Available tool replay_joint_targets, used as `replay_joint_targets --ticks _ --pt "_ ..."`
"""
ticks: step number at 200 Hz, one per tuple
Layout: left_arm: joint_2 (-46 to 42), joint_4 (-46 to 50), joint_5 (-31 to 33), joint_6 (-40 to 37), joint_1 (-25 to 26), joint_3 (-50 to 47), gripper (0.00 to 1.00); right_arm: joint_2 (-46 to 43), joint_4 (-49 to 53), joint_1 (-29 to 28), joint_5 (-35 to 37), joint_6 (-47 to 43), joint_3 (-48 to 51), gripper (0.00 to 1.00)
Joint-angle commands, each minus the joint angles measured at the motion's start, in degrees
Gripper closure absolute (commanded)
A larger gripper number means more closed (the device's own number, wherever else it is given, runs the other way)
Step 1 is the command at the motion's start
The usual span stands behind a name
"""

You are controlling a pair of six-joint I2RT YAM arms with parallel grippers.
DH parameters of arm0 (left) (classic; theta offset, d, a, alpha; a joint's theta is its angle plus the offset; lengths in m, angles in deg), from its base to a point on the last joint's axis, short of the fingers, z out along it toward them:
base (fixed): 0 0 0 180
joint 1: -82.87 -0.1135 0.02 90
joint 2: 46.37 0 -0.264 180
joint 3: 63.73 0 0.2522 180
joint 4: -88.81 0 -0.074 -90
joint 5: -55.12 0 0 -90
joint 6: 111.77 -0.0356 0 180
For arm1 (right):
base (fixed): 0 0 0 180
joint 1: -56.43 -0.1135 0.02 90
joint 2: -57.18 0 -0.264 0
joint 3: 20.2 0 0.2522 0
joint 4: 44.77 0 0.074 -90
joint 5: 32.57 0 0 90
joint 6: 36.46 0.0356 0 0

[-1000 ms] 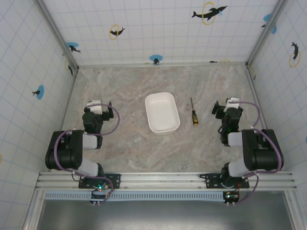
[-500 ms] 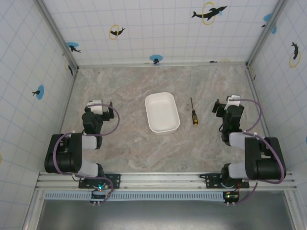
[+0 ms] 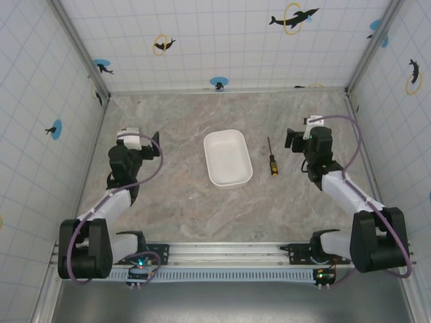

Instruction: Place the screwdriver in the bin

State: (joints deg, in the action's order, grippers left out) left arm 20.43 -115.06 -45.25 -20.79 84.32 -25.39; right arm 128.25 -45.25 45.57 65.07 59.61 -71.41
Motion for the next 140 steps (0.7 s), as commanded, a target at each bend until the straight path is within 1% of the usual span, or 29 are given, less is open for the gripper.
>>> replay_joint_targets --ticks 1,16,18,24,53,82,140 --pt "-0.8 10.08 -4.76 6.09 2.3 2.88 0.02 4.2 14.6 -1.79 -7.41 3.68 -5.48 0.0" --pt "-0.71 12.13 -5.36 7.46 4.19 3.66 0.02 7.73 19.06 -3.7 -8.63 4.51 -8.62 0.01" --pt "-0.71 12.38 -5.36 8.96 4.46 3.68 0.02 8.24 19.49 -4.08 -8.54 4.62 -9.02 0.01" --pt "-0.71 12.87 -5.36 9.97 5.26 3.7 0.02 9.64 20.49 -4.91 -8.52 4.86 -9.9 0.02" --pt "-0.71 12.67 -6.43 13.22 6.87 2.53 0.03 15.72 22.06 -7.92 -8.38 6.52 -12.1 0.05" --pt "-0.2 13.78 -7.42 14.4 7.63 2.31 0.02 20.69 23.45 -9.66 -7.0 7.98 -13.88 0.09" --pt "-0.45 15.54 -7.73 14.98 8.47 2.28 0.02 24.6 27.03 -11.08 -4.83 8.88 -15.3 0.14"
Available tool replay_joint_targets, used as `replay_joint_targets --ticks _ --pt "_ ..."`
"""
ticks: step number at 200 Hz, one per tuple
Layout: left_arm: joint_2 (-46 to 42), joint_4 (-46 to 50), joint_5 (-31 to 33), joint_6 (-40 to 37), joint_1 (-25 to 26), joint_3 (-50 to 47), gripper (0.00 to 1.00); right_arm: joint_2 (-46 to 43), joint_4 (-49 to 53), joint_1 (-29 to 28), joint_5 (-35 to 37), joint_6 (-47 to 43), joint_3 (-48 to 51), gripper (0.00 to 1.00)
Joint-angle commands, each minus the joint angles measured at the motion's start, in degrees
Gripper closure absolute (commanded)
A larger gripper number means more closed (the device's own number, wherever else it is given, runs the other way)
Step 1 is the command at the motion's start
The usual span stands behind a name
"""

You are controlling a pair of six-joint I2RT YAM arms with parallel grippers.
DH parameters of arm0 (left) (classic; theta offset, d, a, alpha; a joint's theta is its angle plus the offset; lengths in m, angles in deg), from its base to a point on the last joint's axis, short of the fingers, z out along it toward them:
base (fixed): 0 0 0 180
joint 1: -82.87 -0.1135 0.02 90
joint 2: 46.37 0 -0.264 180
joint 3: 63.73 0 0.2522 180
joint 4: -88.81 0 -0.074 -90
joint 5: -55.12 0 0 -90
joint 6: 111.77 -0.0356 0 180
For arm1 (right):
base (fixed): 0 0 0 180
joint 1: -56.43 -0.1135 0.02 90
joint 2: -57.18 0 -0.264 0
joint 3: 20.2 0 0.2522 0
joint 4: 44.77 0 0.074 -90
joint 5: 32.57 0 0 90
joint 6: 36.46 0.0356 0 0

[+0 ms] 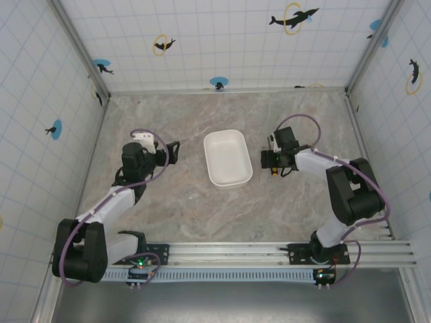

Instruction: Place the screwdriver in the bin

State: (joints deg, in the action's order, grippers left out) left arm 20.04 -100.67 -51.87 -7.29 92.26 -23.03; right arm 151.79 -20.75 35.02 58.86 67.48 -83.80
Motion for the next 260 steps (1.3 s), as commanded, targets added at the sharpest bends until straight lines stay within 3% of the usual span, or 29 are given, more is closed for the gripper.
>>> replay_joint_targets --ticks 1,137,215,234,260 --pt "-0.05 1.17 -1.07 1.45 0.58 -0.15 0.02 1.08 2.59 -0.55 1.42 1.01 -2.94 0.14" --pt "2.0 2.06 -1.64 1.4 1.69 0.92 0.02 4.79 6.45 -0.62 2.3 0.92 -5.6 0.48" --pt "1.35 2.59 -3.4 1.08 2.11 0.91 0.02 4.33 8.91 -0.11 1.39 0.84 -6.35 0.85" --pt "1.19 2.67 -3.22 1.09 2.29 0.8 0.02 2.76 9.68 1.56 -1.84 1.03 -7.38 0.95" --pt "0.96 2.8 -3.2 1.13 2.39 0.83 0.02 -1.45 8.85 5.33 -9.27 4.08 -10.02 1.0"
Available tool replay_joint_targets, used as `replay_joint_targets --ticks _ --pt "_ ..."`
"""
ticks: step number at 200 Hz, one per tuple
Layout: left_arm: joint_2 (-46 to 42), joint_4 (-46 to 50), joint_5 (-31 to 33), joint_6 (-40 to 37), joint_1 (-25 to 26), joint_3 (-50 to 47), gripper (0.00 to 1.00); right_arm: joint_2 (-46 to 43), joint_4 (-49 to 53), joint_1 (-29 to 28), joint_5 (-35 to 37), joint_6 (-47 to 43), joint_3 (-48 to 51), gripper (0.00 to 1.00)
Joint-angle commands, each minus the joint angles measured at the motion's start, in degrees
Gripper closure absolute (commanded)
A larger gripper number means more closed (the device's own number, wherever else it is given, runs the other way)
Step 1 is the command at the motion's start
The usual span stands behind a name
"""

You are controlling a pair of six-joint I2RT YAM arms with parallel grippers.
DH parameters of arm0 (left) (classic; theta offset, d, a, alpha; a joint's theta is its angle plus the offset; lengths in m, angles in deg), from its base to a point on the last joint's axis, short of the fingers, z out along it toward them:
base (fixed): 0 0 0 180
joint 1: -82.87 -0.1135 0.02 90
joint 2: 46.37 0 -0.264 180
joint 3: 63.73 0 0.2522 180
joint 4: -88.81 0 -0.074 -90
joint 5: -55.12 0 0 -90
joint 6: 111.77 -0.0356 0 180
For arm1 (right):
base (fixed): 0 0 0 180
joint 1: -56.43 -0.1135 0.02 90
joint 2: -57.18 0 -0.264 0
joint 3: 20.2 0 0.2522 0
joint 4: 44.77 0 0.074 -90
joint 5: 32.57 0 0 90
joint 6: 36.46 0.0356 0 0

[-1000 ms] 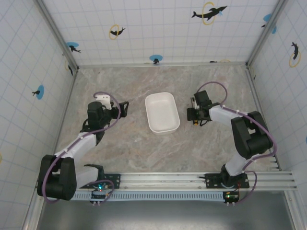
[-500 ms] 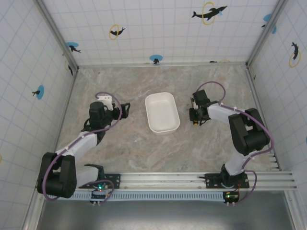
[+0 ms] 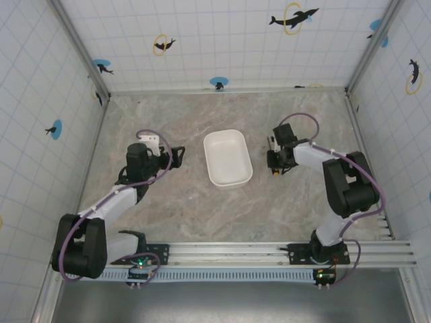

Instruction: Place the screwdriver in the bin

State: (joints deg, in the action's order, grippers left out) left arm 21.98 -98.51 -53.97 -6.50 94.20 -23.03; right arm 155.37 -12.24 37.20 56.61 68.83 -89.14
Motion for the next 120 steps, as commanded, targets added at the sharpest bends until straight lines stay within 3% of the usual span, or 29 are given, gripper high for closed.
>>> replay_joint_targets --ticks 1,24,52,76,120 --pt "-1.01 0.62 -1.11 0.36 0.44 0.83 0.02 -5.21 0.33 3.23 -7.19 2.9 -4.86 1.0" --pt "-1.1 0.46 -1.11 0.43 0.4 0.92 0.02 -8.82 -2.6 4.96 -12.67 9.14 -8.41 1.0" --pt "-1.34 0.34 -1.17 0.73 0.54 0.96 0.02 -11.93 -6.78 1.73 -10.72 16.81 -12.42 1.0" --pt "-1.56 0.43 -1.06 0.76 0.49 1.01 0.02 -13.22 -7.1 -5.66 0.26 18.99 -14.96 1.0" --pt "-1.38 1.04 -0.65 0.5 0.81 1.06 0.02 -11.8 -6.53 -18.99 13.27 21.69 -14.51 1.0"
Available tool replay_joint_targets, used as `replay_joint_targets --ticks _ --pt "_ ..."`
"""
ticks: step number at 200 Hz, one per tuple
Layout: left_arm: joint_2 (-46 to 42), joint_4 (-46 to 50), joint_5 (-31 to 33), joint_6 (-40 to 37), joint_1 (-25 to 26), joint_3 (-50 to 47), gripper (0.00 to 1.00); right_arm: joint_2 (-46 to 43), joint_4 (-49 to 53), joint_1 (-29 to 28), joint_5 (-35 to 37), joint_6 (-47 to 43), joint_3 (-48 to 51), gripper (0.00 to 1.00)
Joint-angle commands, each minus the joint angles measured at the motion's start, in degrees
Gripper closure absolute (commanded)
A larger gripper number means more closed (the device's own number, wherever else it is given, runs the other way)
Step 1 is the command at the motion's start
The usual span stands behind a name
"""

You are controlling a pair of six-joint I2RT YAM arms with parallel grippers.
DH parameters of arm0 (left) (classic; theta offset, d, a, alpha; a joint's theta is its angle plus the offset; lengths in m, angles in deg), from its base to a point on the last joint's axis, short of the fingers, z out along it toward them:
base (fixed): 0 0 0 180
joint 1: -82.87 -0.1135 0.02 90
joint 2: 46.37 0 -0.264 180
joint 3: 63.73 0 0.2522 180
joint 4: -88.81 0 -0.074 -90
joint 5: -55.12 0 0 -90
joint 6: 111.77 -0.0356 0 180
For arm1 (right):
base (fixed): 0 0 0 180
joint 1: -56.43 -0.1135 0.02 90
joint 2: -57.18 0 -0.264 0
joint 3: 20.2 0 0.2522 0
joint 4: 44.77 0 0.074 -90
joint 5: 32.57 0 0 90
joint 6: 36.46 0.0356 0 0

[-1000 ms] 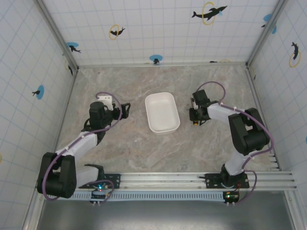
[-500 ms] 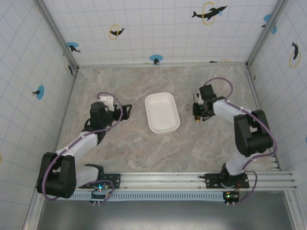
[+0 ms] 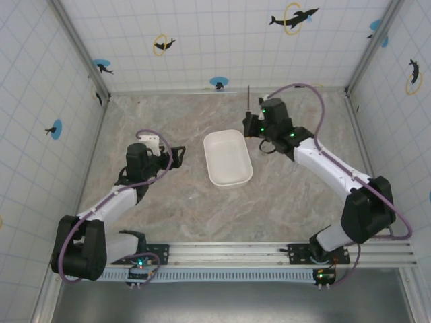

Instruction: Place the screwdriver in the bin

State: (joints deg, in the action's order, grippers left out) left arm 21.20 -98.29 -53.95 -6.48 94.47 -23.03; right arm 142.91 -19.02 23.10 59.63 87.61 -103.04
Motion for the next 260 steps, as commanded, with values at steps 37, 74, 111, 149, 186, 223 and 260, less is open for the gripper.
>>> replay_joint_targets --ticks 37,74,111,149,186,223,260 --pt "-0.33 0.74 -0.69 0.41 0.53 0.76 0.02 4.84 5.46 -10.8 14.57 4.11 -1.64 1.0" --pt "-0.85 1.06 -0.31 -0.13 0.56 0.31 0.02 8.13 9.38 -14.24 16.89 5.29 -1.48 1.0" --pt "-1.04 1.61 -0.21 -0.68 0.54 0.34 0.02 10.69 9.76 -15.09 16.3 6.19 -0.88 1.0" --pt "-0.77 1.49 -0.33 -0.64 0.54 0.24 0.02 13.45 10.23 -15.41 16.08 5.95 -1.3 1.0" --pt "-0.86 0.75 -0.3 -0.26 0.55 -0.47 0.02 16.88 11.44 -15.97 16.58 4.62 -2.72 1.0" --pt "-0.84 0.83 -0.18 -0.5 0.57 -0.66 0.02 19.43 11.52 -16.43 16.83 4.43 -3.34 1.0" --pt "-0.46 0.91 -0.13 -0.68 0.56 -0.63 0.02 22.02 11.76 -16.85 16.8 3.99 -4.57 1.0"
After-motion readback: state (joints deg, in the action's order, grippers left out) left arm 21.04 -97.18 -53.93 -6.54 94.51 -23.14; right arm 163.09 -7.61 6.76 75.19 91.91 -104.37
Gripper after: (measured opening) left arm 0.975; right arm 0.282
